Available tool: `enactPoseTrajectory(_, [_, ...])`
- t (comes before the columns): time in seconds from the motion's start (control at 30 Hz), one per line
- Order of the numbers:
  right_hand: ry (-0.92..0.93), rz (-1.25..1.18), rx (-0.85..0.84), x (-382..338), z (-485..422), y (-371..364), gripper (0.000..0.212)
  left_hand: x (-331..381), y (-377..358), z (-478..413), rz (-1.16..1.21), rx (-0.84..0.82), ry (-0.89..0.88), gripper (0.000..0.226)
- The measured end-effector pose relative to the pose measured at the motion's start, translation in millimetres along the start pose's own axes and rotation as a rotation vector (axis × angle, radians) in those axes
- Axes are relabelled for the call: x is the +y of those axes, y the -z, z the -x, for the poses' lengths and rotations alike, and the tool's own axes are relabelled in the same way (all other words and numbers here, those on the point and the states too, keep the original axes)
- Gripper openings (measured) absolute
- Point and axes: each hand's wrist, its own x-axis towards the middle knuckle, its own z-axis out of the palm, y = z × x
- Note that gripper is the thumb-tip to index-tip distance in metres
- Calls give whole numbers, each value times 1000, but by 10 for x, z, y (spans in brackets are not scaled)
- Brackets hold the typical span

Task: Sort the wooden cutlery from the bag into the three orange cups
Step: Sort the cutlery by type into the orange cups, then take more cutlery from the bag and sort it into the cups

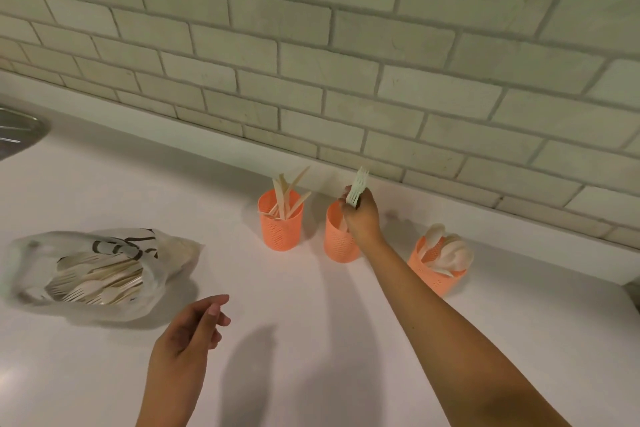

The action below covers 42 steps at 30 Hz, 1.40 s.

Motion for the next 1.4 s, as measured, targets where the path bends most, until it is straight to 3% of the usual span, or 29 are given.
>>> enactPoseTrajectory(0.17, [121,13,29,-102,35,84,63,62,76,13,14,11,7,20])
enactPoseTrajectory(0.43, [287,282,172,-308,263,102,54,213,661,-435,-80,36,-113,26])
enactPoseTrajectory(0.53, [427,309,203,-443,580,-51,39,299,1012,-736,-143,71,-183,22])
enactPoseTrajectory(0.7, [453,215,68,-674,1423,-842,22,186,1824,-1451,-693,91,-549,10])
enactPoseTrajectory(0.83, [354,30,-90,-835,2007,-1617,12,-9,2147,-1772,-900,-70,-466,17])
enactPoseTrajectory(0.97, [171,-65,-379,-838,2219,-2222,25,-100,2252,-1919,-905,-220,-476,32])
enactPoseTrajectory(1.1, [151,204,-525,-749,2170,-2569,26,-135,2312,-2046,-891,-194,-519,60])
enactPoseTrajectory(1.2, [229,477,-532,-789,2052,-2633,49,-146,2330,-2138,-932,-229,-581,80])
enactPoseTrajectory(1.27, [216,598,-551,-847,1977,-2662,62,-132,2314,-2170,-924,-300,-579,81])
enactPoseTrajectory(1.4, [343,807,-628,-834,1834,-2940,47,-127,2286,-2236,-833,-450,-520,81])
